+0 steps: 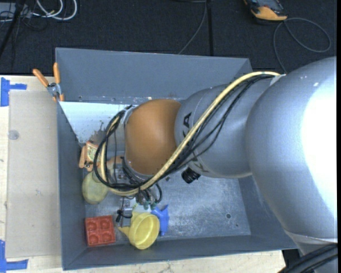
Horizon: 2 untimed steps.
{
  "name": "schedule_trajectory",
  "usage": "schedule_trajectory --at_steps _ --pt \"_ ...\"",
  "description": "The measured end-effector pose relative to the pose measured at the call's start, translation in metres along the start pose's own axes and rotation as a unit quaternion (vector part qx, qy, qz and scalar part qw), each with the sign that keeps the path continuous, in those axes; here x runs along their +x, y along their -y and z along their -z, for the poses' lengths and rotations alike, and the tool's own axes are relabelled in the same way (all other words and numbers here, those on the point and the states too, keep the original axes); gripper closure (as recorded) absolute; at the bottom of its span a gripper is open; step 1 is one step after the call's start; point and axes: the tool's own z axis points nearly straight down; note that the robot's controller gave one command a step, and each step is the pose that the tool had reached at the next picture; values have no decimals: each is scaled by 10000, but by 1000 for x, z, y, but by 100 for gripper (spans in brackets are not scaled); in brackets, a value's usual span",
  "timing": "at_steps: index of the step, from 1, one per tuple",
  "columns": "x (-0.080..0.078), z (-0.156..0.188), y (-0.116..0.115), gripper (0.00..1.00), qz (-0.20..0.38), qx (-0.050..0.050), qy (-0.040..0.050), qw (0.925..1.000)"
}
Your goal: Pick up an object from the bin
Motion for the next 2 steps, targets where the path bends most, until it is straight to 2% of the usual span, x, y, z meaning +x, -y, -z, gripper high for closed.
schedule_trajectory --at_steps 1,2 --pt "40 -17 53 0 249 4 49 9997" --pt "38 -33 97 0 -72 -2 10 10000"
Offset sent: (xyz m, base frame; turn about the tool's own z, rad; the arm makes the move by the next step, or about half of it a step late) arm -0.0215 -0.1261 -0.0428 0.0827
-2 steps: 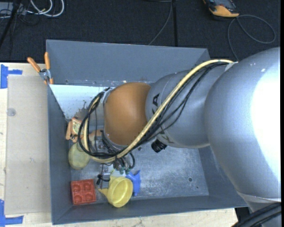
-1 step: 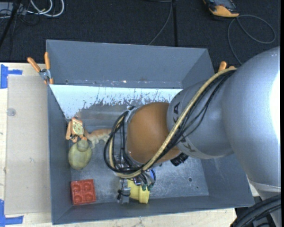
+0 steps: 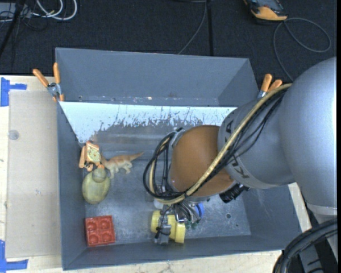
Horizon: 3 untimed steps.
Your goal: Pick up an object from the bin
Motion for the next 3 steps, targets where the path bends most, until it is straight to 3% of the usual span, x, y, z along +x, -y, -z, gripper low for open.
schedule_trajectory --at_steps 1,2,3 --pt "1 20 28 0 -285 9 -3 9996" --pt "8 -9 69 100 28 -9 -20 10000" --pt "8 -9 69 100 23 -10 -20 10000"
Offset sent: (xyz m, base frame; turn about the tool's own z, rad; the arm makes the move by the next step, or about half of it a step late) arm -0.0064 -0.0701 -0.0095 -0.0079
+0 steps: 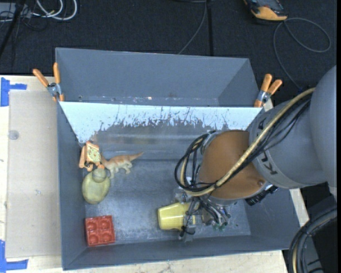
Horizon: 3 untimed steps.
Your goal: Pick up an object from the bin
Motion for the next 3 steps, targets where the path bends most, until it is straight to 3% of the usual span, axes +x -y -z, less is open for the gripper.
schedule_trajectory --at_steps 1,2,3 --pt "17 98 18 100 91 -1 -9 10000" --pt "17 98 18 100 88 -2 -10 10000" --pt "10 215 23 100 -16 -3 -12 10000"
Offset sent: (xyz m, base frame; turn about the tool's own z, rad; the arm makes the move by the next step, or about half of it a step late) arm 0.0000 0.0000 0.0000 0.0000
